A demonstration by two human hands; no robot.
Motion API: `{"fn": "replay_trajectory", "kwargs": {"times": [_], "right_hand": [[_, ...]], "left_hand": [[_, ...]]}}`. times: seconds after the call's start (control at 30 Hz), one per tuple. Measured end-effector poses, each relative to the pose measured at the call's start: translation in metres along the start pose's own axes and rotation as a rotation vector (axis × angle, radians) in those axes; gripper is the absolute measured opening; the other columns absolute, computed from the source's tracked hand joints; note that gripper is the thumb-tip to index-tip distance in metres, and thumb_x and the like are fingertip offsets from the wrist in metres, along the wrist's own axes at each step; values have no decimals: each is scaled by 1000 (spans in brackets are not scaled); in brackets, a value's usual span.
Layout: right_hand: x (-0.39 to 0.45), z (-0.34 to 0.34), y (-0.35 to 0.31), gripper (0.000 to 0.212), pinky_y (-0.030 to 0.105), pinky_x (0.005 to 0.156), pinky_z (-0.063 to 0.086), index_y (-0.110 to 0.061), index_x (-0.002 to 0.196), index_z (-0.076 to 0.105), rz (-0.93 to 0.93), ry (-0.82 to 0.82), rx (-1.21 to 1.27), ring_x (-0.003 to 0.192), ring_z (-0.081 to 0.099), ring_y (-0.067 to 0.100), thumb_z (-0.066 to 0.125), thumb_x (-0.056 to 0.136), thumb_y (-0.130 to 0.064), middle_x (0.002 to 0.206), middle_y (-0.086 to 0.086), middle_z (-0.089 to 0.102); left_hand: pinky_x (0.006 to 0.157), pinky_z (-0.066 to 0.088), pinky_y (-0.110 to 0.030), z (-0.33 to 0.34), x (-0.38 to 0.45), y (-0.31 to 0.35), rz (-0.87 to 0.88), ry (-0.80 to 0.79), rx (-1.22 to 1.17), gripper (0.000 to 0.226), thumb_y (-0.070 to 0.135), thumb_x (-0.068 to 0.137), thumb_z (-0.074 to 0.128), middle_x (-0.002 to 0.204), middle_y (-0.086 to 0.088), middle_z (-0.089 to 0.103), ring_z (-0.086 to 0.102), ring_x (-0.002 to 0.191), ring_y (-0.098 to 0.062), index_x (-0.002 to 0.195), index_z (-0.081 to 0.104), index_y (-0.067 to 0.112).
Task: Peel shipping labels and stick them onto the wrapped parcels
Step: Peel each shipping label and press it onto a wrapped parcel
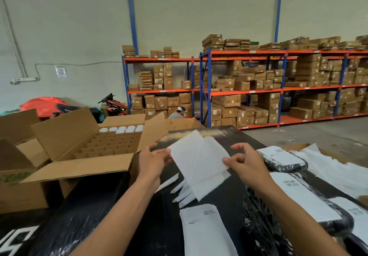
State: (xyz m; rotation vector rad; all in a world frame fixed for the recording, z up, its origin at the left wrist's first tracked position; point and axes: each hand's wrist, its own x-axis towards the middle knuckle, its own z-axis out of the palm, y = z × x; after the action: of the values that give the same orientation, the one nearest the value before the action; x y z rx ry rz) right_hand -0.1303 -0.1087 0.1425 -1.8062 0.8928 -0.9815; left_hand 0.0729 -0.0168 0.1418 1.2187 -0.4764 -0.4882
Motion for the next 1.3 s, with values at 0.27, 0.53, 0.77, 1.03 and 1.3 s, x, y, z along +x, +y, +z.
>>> {"fn": "replay_trajectory", "kwargs": {"times": [0.27, 0.53, 0.77, 1.03, 1.3], "right_hand": [[9, -7, 13, 35, 43, 84, 50, -17, 113, 48, 96, 105, -11, 85, 66, 24, 69, 85, -18, 79, 6, 70], [40, -23, -12, 32, 31, 63, 41, -13, 119, 50, -33, 250, -74, 81, 56, 19, 62, 89, -18, 83, 6, 63], [76, 13, -29, 31, 21, 54, 37, -14, 123, 49, -138, 232, -238, 78, 49, 10, 55, 93, -15, 108, 3, 53], [121, 89, 21, 38, 34, 85, 47, -13, 126, 49, 57, -75, -329, 115, 52, 27, 59, 90, -13, 130, 12, 52], [131, 126, 68, 29, 34, 71, 52, -1, 116, 61, 267, -85, -225, 87, 63, 27, 56, 89, -8, 114, 18, 64]], "left_hand": [[74, 55, -31, -42, 36, -6, -83, 262, -89, 55, -3, 87, 63, 109, -18, 63, 67, 94, -25, 136, 39, 5], [82, 55, -35, -70, 49, 12, -96, 340, -116, 54, -4, 89, 60, 113, -18, 62, 65, 97, -25, 138, 39, 6], [66, 54, -30, -91, 49, 15, -48, 309, -84, 50, -2, 89, 60, 115, -22, 61, 65, 98, -28, 135, 41, 4], [67, 54, -31, -100, 40, 26, 13, 209, -24, 49, 0, 89, 61, 118, -19, 58, 62, 98, -25, 134, 42, 5], [72, 56, -34, -102, 30, 30, 33, 197, 48, 47, 1, 89, 62, 115, -17, 61, 64, 98, -26, 131, 43, 7]]}}
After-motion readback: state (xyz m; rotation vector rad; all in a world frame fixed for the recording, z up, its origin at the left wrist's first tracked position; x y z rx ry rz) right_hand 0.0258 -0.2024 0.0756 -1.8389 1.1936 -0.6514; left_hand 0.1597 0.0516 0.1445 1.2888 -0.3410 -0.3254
